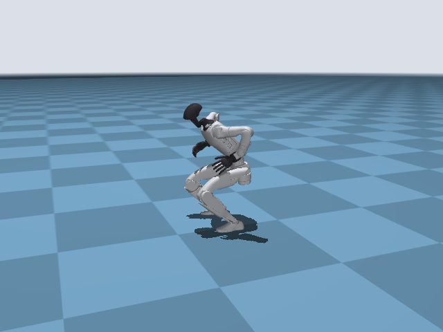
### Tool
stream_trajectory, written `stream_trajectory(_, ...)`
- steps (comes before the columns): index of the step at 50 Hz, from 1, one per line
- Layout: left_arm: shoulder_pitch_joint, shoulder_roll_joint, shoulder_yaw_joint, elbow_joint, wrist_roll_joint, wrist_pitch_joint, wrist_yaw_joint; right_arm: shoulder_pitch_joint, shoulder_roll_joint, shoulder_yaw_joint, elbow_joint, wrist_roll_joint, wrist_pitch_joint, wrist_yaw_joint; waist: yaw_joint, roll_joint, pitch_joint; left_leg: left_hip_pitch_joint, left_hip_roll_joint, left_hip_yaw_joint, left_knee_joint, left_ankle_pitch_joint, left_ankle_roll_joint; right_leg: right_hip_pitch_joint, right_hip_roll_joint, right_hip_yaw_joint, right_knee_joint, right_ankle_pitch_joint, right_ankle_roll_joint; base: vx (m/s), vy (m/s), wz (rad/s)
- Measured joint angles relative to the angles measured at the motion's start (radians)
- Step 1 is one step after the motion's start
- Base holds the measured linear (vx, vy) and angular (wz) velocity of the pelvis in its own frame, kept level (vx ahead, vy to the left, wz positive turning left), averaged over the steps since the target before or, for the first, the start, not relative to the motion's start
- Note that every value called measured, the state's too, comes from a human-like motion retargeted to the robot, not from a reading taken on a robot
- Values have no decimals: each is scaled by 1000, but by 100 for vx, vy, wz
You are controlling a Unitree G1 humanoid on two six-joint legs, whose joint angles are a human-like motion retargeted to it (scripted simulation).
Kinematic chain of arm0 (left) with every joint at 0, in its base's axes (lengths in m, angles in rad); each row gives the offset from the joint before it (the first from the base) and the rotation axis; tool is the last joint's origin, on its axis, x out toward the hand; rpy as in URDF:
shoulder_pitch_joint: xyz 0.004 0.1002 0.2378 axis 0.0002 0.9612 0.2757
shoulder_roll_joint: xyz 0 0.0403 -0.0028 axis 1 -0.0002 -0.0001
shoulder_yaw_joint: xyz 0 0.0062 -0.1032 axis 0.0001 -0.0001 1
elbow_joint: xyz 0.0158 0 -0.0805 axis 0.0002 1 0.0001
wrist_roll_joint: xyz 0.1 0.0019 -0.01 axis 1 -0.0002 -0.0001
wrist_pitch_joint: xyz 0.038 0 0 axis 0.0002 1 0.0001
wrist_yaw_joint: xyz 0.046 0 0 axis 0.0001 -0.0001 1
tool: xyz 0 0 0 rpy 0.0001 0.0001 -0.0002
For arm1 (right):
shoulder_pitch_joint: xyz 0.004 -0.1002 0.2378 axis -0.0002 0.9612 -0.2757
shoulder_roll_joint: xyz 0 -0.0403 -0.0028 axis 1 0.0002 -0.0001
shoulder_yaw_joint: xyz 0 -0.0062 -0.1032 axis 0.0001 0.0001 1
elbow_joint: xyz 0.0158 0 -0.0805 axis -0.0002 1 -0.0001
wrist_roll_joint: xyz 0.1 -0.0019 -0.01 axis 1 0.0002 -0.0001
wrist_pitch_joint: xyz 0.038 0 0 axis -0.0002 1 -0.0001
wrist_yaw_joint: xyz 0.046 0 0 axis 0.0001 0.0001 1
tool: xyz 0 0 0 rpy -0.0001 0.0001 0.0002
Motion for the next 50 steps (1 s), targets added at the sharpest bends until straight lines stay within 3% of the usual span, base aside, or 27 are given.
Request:
stream_trajectory(3, 218, 35, 82, -6, 22, -3, 54, 114, -53, -16, -2, 23, -17, -26, 34, 14, 0, 0, 15, -48, 168, -10, -14, 0, 44, 41, 160, 0, -3, -16, 4, -55)
stream_trajectory(8, 385, 87, 198, -6, 15, 18, 90, 117, -143, 58, 21, 107, -23, -28, 57, 15, 0, 0, -7, -109, 433, -10, -25, 0, 83, 146, 432, 0, 30, -4, 0, -4)
stream_trajectory(13, 357, 116, 264, -115, -23, 33, 81, 104, -210, 90, -104, 216, -52, -25, 78, 13, 0, 0, -3, -111, 609, -10, 55, 0, 120, 274, 614, 0, 36, 15, 3, 5)
stream_trajectory(16, -66, 75, 19, -100, -85, 150, -26, -83, -256, 157, -123, 319, 37, 24, 165, 110, 0, 0, 58, -122, 550, -10, 133, 0, 107, 173, 524, 0, -53, 13, 3, -70)
stream_trajectory(18, -390, 24, -190, 20, -107, 184, -70, -255, -259, 244, -49, 345, 63, 52, 225, 153, 0, 0, 102, -125, 470, -10, 164, 0, 89, 72, 425, 0, -119, 18, -5, -72)
stream_trajectory(20, -709, -50, -397, 194, -151, 197, -112, -473, -267, 363, 75, 377, 80, 90, 263, 166, 0, 0, 132, -97, 365, -10, 191, 0, 71, 8, 310, 0, -147, 26, -4, -26)
stream_trajectory(23, -1105, -205, -616, 528, -260, 188, -186, -913, -185, 635, 371, 432, 96, 149, 256, 101, 0, 2, 110, -33, 163, 13, 210, 0, 23, -36, 122, 0, -150, 34, -9, 48)
stream_trajectory(25, -1245, -326, -710, 799, -321, 195, -238, -1182, -11, 862, 663, 454, 101, 150, 220, 1, -114, 8, 74, 21, -39, 63, 213, 0, -11, -62, -38, 0, -151, 43, -21, 105)
stream_trajectory(27, -1278, -468, -752, 1117, -329, 254, -330, -1310, 237, 981, 1025, 456, 129, 158, 143, -71, -249, 87, 25, 55, -273, 112, 199, 88, -46, -102, -237, 8, -134, 42, -20, 111)
stream_trajectory(30, -1279, -678, -721, 1615, -207, 440, -628, -1392, 593, 927, 1547, 422, 300, 395, 63, -113, -319, 403, -1, 83, -690, 198, 147, 418, -43, -210, -653, 130, -78, 36, -14, 14)
stream_trajectory(32, -1246, -751, -649, 1816, -91, 533, -848, -1387, 712, 805, 1694, 401, 430, 614, 21, -130, -366, 642, -12, 110, -1030, 362, 98, 659, -27, -296, -991, 335, -11, 42, -11, -14)
stream_trajectory(34, -1179, -756, -591, 1872, -64, 552, -954, -1332, 738, 745, 1699, 375, 504, 754, -7, -145, -406, 888, -30, 129, -1394, 635, 61, 914, 2, -370, -1364, 639, 61, 47, -9, -12)
stream_trajectory(36, -1085, -722, -546, 1833, -93, 520, -980, -1244, 719, 735, 1660, 331, 528, 833, -18, -158, -434, 1121, -55, 113, -1732, 916, 29, 1164, 35, -408, -1730, 973, 136, 49, -9, -12)
stream_trajectory(37, -1039, -704, -518, 1805, -108, 493, -986, -1200, 710, 732, 1654, 298, 528, 857, -17, -162, -446, 1217, -63, 93, -1867, 1005, 12, 1265, 47, -414, -1874, 1106, 178, 46, -9, -24)
stream_trajectory(38, -1000, -693, -482, 1785, -117, 465, -994, -1163, 707, 723, 1669, 260, 522, 870, -9, -162, -462, 1288, -63, 70, -1961, 1026, -5, 1336, 57, -413, -1969, 1187, 224, 41, -13, -46)
stream_trajectory(40, -939, -685, -391, 1772, -121, 420, -1024, -1110, 729, 680, 1747, 198, 506, 877, 23, -141, -507, 1376, -8, 60, -2079, 952, -44, 1411, 117, -433, -2081, 1224, 260, 30, -22, -81)
stream_trajectory(43, -900, -711, -242, 1811, -124, 392, -1087, -1090, 776, 558, 1908, 179, 484, 843, 54, -108, -573, 1444, 36, 185, -2115, 847, -75, 1461, 152, -461, -2107, 1116, 260, 20, -6, -66)
stream_trajectory(46, -877, -734, -157, 1820, -170, 395, -1104, -1091, 766, 440, 1971, 230, 473, 801, 46, -85, -604, 1479, 14, 252, -2067, 875, -65, 1499, 122, -438, -2065, 1056, 254, 12, 12, -4)
stream_trajectory(50, -858, -742, -174, 1759, -246, 398, -1073, -1083, 699, 338, 1910, 342, 459, 781, 12, -52, -608, 1458, -38, 123, -1954, 903, -52, 1529, 100, -390, -2013, 1081, 228, 1, 1, 37)
